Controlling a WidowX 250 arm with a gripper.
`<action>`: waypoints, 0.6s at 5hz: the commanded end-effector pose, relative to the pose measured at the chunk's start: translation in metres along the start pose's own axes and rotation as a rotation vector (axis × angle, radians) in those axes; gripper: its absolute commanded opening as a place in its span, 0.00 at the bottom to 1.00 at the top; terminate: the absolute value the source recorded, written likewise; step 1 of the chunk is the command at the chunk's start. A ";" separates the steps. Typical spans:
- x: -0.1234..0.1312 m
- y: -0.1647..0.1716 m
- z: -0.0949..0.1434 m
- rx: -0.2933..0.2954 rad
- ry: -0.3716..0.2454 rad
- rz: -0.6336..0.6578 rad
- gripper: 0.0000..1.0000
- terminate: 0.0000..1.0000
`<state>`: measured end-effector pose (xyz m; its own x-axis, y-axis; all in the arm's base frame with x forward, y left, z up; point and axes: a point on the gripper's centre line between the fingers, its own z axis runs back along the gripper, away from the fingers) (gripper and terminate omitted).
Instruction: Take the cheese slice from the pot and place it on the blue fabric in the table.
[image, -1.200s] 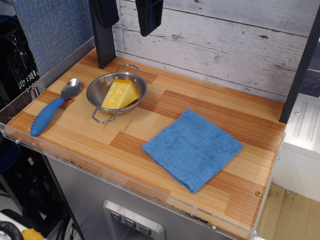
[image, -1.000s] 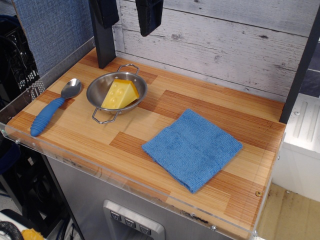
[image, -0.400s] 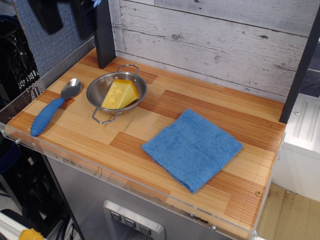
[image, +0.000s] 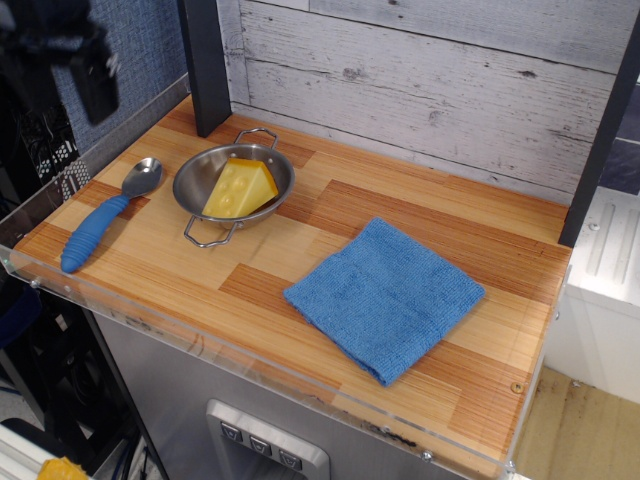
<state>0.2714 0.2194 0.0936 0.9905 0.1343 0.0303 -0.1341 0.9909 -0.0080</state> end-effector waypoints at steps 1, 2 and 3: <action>0.010 -0.051 -0.020 0.048 0.001 -0.048 1.00 0.00; 0.013 -0.066 0.020 0.032 -0.093 -0.036 1.00 0.00; 0.018 -0.087 0.024 0.013 -0.115 -0.066 1.00 0.00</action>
<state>0.3016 0.1313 0.0998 0.9928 0.0704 0.0970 -0.0699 0.9975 -0.0087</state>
